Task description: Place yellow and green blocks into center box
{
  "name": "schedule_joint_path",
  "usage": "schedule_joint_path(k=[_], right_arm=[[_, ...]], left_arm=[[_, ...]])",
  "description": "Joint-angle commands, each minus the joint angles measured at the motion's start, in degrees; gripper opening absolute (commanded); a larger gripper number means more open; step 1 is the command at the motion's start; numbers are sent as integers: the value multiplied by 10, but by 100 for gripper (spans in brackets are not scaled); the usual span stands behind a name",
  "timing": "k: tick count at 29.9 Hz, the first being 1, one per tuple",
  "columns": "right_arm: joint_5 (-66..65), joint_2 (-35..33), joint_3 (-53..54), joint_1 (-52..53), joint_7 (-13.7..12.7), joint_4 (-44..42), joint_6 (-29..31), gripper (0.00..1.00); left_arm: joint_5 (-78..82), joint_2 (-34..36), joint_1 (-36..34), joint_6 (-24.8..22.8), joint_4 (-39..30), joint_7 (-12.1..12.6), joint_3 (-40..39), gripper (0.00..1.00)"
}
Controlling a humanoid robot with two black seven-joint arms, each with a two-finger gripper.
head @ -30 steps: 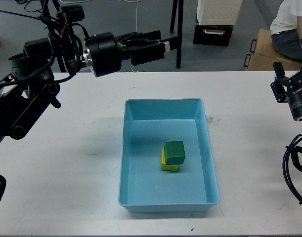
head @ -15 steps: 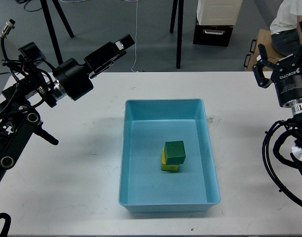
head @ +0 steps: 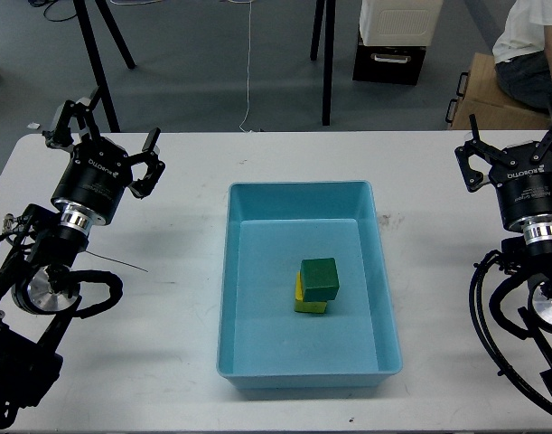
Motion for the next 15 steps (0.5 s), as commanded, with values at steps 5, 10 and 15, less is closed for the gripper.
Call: schedule_joint_path(k=[5, 10, 15], right_arm=[[77, 1, -1, -55, -4, 5, 24, 99], [110, 8, -1, -83, -5, 16, 26, 99], [108, 20, 0, -90, 0, 16, 57, 99]], left_arm=[[-80, -60, 81, 6, -57, 0, -36, 100], [-106, -90, 90, 2, -62, -12, -50, 100], [-117, -90, 108, 2, -88, -13, -45, 100]])
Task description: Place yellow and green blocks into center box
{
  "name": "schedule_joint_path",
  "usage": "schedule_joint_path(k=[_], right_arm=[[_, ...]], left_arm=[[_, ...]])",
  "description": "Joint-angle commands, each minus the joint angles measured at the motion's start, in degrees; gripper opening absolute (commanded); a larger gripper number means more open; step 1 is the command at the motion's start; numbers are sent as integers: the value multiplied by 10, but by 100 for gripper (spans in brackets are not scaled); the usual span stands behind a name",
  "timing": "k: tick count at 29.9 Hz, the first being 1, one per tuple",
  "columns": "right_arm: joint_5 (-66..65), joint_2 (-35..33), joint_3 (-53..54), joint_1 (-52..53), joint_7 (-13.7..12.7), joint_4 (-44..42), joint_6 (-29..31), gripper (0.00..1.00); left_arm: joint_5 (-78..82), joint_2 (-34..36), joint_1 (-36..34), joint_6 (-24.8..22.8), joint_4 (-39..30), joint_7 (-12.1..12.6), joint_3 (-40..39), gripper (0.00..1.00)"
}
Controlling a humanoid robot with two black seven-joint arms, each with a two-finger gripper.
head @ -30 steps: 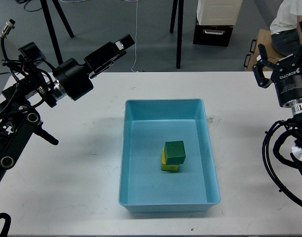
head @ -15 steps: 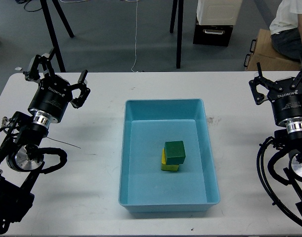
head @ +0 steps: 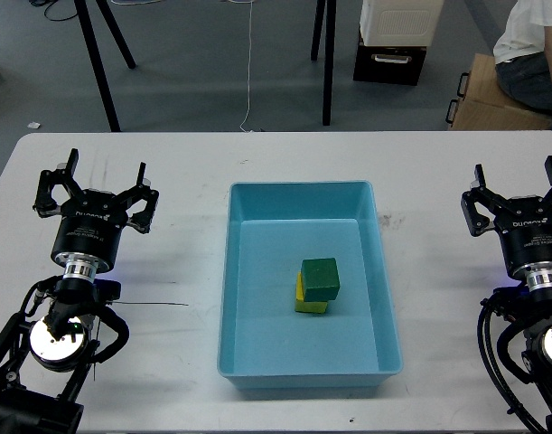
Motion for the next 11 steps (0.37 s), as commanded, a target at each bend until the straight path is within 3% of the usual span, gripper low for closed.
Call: schedule_joint_path(k=[1, 11], right_arm=[[-2, 4, 1, -5, 6, 0, 22, 99], [-3, 12, 1, -12, 8, -5, 23, 99]], left_arm=[[-4, -1, 22, 0, -26, 0, 7, 100], [-3, -1, 55, -2, -34, -2, 9, 100]])
